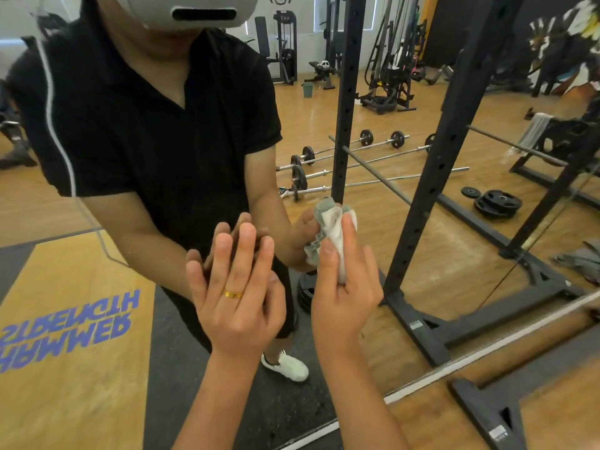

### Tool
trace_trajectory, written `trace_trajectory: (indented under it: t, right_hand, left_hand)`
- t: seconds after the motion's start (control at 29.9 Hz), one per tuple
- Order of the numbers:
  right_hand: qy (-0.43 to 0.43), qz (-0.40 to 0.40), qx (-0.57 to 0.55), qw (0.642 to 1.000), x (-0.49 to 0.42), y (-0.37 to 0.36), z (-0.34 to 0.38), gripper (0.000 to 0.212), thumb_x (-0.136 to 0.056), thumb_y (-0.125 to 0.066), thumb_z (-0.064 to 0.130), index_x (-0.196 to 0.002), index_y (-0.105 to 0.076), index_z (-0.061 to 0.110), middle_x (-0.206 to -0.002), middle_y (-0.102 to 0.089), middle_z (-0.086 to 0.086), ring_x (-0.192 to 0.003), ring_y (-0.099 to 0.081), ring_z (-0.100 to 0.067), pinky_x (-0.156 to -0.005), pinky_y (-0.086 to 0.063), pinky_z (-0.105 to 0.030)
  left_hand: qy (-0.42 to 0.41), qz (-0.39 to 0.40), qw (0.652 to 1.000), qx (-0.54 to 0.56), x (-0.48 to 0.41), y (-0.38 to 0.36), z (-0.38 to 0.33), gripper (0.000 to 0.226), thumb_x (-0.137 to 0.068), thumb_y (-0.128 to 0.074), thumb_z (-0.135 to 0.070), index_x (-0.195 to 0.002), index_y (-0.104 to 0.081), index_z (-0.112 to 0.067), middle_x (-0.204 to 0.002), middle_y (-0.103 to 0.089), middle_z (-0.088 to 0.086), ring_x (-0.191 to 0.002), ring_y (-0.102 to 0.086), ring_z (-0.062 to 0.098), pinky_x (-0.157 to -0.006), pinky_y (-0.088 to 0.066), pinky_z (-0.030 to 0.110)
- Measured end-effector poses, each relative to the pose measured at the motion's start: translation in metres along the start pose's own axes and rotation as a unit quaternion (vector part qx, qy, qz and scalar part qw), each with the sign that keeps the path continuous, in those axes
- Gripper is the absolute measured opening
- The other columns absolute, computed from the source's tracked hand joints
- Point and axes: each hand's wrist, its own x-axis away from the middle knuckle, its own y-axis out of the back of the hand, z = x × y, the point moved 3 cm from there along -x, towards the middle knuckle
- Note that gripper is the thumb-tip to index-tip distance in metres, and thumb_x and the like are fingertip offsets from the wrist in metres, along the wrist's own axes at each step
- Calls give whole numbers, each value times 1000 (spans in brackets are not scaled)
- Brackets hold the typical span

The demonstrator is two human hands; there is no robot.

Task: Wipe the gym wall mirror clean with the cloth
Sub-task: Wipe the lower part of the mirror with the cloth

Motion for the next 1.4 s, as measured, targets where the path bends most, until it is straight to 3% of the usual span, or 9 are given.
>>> trace_trajectory:
  t: [0.23,0.64,0.7,0.77,0.94,1.07,1.24,1.34,1.4]
  right_hand:
    - [-1,-18,-22,1000,1,2,-4,36,-106,-57,18,-136,-55,0,-82,-60,-14,-76,-48,-1,-67,-44,-12]
    - [-5,-44,-28,999,2,-7,1,35,-107,-54,22,-136,-55,2,-100,-64,-7,-86,-56,-7,-76,-45,-13]
    - [-51,-66,-54,995,3,-10,6,39,-106,-56,27,-139,-55,5,-112,-70,-11,-98,-66,-10,-83,-52,-20]
    - [-108,-87,-78,987,4,-11,12,43,-105,-58,31,-139,-55,5,-109,-70,-7,-92,-69,-17,-75,-57,-29]
    - [-158,-120,-41,979,8,-18,20,44,-105,-58,29,-137,-61,-1,-120,-71,-17,-106,-70,-30,-84,-59,-48]
    - [-198,-177,-48,963,12,-29,36,37,-105,-59,20,-137,-62,3,-118,-72,-13,-106,-70,-23,-84,-58,-48]
    - [-80,-87,-46,992,43,-61,92,33,-103,-60,18,-134,-62,5,-104,-71,-7,-91,-68,-16,-76,-56,-27]
    - [27,-34,48,998,39,-55,86,34,-105,-58,23,-131,-64,2,-88,-67,-12,-74,-61,-17,-63,-52,-29]
    - [19,-63,79,995,19,-45,73,33,-105,-58,22,-128,-68,0,-89,-68,-12,-76,-59,-13,-67,-50,-21]
  left_hand:
    - [21,40,999,12,-4,5,-7,41,-99,-52,-16,-138,-55,-7,-168,-28,-2,-156,-22,20,-129,-7,45]
    - [37,58,996,62,-9,13,-4,41,-102,-50,-17,-142,-51,-8,-167,-29,-4,-155,-27,22,-128,-14,47]
    - [33,66,991,109,-10,32,2,41,-104,-50,-18,-143,-49,-7,-165,-34,-4,-152,-34,24,-126,-23,48]
    - [28,57,991,120,-10,58,22,39,-104,-50,-18,-140,-52,-5,-163,-38,-6,-150,-39,25,-124,-26,49]
    - [22,25,999,41,-15,110,111,32,-104,-48,-14,-132,-56,1,-162,-40,-7,-152,-33,24,-124,-15,52]
    - [-63,38,997,4,-9,111,132,35,-102,-50,-15,-135,-57,-3,-164,-38,-1,-153,-32,26,-121,-21,54]
    - [-76,38,996,25,-6,110,135,39,-100,-52,-16,-136,-59,-7,-165,-36,4,-154,-30,28,-124,-20,53]
    - [-73,29,996,31,-6,111,135,35,-97,-55,-12,-130,-66,-6,-158,-45,9,-152,-34,30,-108,-36,66]
    - [-70,24,997,28,-6,110,135,35,-95,-57,-10,-127,-68,-6,-146,-54,17,-151,-36,31,-103,-37,68]
